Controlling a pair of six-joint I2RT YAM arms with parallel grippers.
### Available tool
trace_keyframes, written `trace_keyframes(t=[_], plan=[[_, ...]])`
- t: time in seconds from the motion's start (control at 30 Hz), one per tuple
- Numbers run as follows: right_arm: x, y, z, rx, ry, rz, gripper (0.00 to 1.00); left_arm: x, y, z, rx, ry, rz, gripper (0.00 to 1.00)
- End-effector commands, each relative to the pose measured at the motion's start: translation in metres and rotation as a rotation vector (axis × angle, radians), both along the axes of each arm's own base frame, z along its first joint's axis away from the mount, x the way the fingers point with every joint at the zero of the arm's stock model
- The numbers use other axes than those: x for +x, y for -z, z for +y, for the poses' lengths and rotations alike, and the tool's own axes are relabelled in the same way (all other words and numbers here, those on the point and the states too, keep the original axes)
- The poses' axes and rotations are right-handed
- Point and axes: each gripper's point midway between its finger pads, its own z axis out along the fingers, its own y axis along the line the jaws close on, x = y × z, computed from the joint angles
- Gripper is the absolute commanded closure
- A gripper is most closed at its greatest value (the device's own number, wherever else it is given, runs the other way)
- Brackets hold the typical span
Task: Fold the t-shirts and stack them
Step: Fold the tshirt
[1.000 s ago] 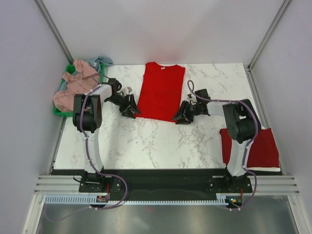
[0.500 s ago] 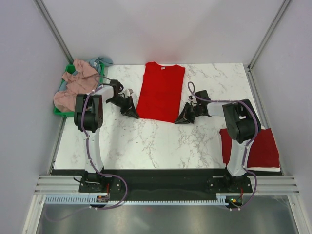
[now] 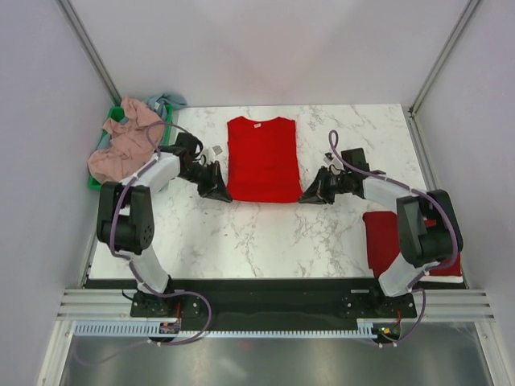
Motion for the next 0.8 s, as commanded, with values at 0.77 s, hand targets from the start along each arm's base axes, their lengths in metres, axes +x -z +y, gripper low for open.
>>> trace_keyframes(t=[0.77], plan=[[0.025, -0.084, -0.007, -0.031, -0.11, -0.377, 1.0, 0.025, -0.06, 0.01, 0.015, -0.042, -0.274, 0.98]])
